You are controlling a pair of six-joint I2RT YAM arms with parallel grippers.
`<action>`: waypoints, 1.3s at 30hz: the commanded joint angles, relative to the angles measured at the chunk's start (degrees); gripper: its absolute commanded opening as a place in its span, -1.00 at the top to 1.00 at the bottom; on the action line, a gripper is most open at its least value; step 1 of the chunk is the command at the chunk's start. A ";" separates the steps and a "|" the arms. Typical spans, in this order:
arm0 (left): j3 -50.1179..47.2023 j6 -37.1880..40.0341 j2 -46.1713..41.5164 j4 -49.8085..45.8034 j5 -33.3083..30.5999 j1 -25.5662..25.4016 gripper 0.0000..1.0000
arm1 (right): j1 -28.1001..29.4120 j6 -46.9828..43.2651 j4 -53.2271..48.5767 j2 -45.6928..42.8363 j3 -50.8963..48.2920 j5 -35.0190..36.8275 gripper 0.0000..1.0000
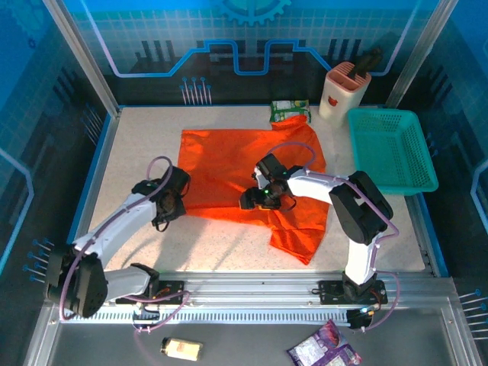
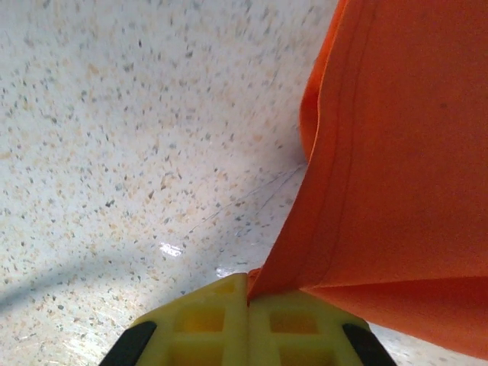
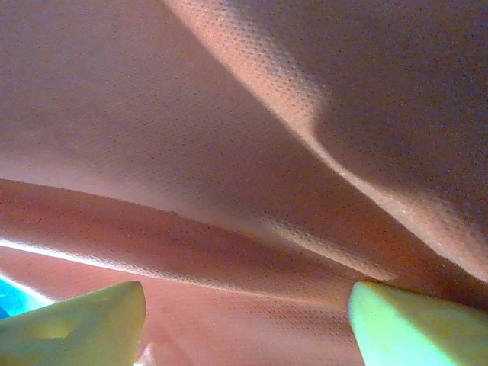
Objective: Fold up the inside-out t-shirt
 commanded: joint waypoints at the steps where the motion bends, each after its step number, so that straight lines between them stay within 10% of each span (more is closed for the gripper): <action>1: 2.79 4.22 -4.40 -2.86 3.57 2.52 1.00 | -1.50 -0.56 -4.50 1.02 -2.67 4.18 -0.47; 13: 7.67 15.00 -11.24 4.58 35.31 10.35 1.00 | -1.67 -0.44 -4.93 1.28 -2.97 5.06 -0.47; 22: 10.81 10.19 -5.74 -13.16 19.07 10.70 1.00 | -1.50 -0.47 -5.69 0.82 -2.44 4.11 -0.46; 32: 5.70 -0.10 -9.67 -10.83 15.95 9.40 0.43 | 0.96 0.14 -7.79 -7.82 2.04 -3.05 -0.47; 39: 5.65 0.04 -3.52 -3.64 21.20 6.31 0.50 | -0.92 -0.62 -11.80 -13.43 1.72 2.13 -0.47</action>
